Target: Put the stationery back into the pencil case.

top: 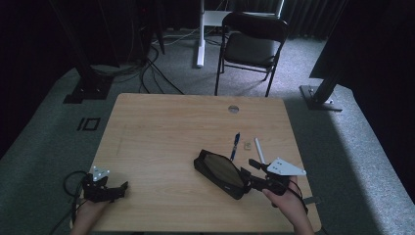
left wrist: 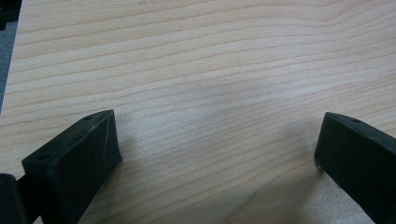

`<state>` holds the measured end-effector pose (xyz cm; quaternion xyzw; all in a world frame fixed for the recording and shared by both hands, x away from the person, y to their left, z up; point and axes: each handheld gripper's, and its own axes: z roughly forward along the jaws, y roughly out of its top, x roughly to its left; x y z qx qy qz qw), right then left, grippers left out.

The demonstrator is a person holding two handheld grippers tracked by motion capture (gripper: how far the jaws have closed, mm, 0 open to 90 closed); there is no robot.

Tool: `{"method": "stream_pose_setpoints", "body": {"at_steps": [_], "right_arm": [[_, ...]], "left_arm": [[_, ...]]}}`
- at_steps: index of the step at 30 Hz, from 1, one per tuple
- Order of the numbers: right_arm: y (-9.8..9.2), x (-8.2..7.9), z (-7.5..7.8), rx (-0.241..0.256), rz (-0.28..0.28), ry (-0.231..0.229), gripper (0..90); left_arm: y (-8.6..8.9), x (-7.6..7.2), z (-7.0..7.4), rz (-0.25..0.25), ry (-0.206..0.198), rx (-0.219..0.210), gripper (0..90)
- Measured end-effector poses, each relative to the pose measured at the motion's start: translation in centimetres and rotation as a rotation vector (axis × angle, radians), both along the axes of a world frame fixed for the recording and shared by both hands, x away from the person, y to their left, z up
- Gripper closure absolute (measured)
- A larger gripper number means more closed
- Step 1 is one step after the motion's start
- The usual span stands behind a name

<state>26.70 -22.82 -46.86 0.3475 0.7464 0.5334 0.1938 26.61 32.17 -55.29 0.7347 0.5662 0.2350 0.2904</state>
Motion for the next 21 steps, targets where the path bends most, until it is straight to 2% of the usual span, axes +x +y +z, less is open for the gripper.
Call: {"method": "stream_pose_setpoints", "body": {"at_steps": [8, 11, 15, 21], "right_arm": [[0.3, 1.7, 0.7, -0.033, -0.051, -0.022, 47.4], [0.1, 2.2, 0.8, -0.015, -0.065, -0.027, 47.4], [-0.5, 3.3, 0.8, 0.001, -0.13, -0.036, 48.6], [-1.8, 4.4, 0.2, -0.003, -0.224, -0.035, 49.4]], "left_arm": [[0.0, 0.0, 0.0, 0.001, -0.001, -0.002, 0.3], [0.0, 0.0, 0.0, 0.001, -0.001, -0.002, 0.3], [0.0, 0.0, 0.0, 0.001, 0.0, -0.001, 0.3], [0.0, 0.0, 0.0, 0.001, 0.001, -0.001, 0.3]]}}
